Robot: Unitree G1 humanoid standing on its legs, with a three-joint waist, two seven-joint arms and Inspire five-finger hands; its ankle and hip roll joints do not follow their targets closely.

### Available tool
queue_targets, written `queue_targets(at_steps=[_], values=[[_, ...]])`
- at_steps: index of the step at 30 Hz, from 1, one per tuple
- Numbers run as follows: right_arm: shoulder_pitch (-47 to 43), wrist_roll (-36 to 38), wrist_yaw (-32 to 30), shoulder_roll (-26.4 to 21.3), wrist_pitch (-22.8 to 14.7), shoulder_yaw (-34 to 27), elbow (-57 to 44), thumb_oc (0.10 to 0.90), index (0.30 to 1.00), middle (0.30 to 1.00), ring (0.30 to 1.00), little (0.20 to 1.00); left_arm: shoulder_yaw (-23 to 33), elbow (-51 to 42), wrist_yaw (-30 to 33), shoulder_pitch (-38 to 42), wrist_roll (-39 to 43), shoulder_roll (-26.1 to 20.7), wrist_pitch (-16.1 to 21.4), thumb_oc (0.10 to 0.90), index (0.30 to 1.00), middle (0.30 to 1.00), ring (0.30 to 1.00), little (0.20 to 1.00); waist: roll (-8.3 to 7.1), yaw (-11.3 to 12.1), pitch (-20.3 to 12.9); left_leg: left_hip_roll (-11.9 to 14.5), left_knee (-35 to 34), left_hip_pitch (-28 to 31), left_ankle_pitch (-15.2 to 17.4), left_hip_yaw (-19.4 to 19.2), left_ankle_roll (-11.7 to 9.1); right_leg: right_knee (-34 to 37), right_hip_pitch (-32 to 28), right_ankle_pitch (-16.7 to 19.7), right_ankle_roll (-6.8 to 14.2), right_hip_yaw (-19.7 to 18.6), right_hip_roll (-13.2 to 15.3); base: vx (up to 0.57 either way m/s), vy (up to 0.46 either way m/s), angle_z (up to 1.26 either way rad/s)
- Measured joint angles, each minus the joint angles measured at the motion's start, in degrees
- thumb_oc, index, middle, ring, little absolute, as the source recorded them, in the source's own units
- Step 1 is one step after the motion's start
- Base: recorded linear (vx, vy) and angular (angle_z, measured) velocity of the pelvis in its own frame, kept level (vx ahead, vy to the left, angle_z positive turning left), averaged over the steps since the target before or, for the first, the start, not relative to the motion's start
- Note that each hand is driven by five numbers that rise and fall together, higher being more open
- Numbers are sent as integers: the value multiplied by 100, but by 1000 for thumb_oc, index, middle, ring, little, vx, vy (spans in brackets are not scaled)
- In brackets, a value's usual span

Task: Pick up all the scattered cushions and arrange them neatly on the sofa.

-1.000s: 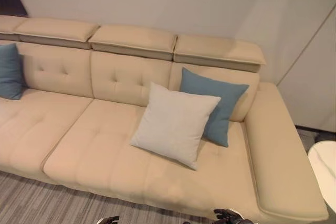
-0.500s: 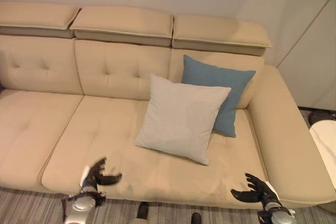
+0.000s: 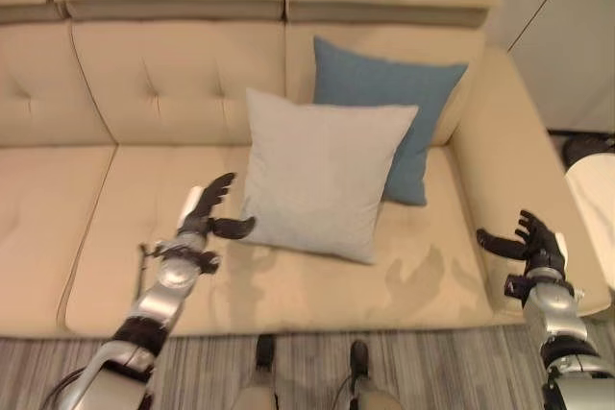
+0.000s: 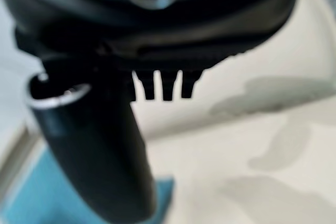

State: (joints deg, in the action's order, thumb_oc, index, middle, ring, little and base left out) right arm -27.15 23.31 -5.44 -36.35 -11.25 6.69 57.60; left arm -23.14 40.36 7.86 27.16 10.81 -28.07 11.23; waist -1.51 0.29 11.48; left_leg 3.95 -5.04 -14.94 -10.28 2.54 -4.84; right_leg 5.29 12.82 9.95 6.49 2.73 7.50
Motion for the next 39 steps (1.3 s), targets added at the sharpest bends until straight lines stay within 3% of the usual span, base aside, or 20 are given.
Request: queue_targets(at_steps=[2,5,8,11,17,21,24,29,39], values=[[-256,10,2,4,41,375,-151,800,900,900,900,900,-312,521,48,429,43,59,-3,800,900,900,900,900,128,8,141,43,0,-234,-37,16,-50,2,227,32,-27,-17,-51,-59,50,2],[-726,75,-1,11,46,430,-349,800,900,900,900,900,-282,860,192,959,51,37,-36,800,900,900,900,900,323,63,598,89,-1,-416,-136,36,-82,-1,406,115,-57,-59,-114,-21,36,-1],[-1163,421,-5,78,42,475,-464,800,900,900,900,900,-176,1167,363,1375,164,-32,-25,800,900,900,900,900,357,95,794,112,0,-566,-163,19,-95,-2,585,183,-62,-100,-139,-17,46,-8],[-1405,913,-128,114,-1,477,-981,800,900,900,900,900,-63,1513,451,1865,396,-110,-10,800,900,900,900,900,317,74,971,103,1,-625,-163,-24,-83,-2,667,188,-61,-138,-129,-4,43,-6],[-1551,1201,-220,201,-180,661,-2004,800,900,900,900,900,174,1586,701,2381,944,-444,13,800,900,900,900,900,155,26,1067,115,2,-742,-165,-57,-79,-4,802,201,-69,-144,-133,3,19,-3],[-1624,1535,-225,484,-316,698,-2027,800,900,900,900,900,386,1587,917,2675,1253,-514,143,800,900,900,900,900,37,29,1133,112,2,-782,-164,-51,-81,-4,833,200,-69,-141,-132,2,5,1],[-1650,1619,-192,649,-313,1090,-2021,800,900,900,900,900,386,1611,952,2926,1518,-601,171,800,900,900,900,900,-40,24,1178,110,2,-860,-167,-51,-83,-4,919,201,-69,-148,-131,0,0,0],[-1708,1618,-120,1065,-322,1359,-2009,800,900,900,900,900,311,1712,1034,3128,1732,-472,223,800,900,900,900,900,-73,-56,1196,111,3,-1070,-176,-44,-92,-4,1121,209,-62,-143,-134,0,0,0],[-2953,1641,-356,1104,-306,1922,-1398,800,900,900,900,900,76,2847,869,4089,2423,-20,254,800,900,900,900,900,-107,-155,1215,152,4,-1485,-247,-53,-120,-6,1556,305,-79,-157,-173,-1,15,-2]])
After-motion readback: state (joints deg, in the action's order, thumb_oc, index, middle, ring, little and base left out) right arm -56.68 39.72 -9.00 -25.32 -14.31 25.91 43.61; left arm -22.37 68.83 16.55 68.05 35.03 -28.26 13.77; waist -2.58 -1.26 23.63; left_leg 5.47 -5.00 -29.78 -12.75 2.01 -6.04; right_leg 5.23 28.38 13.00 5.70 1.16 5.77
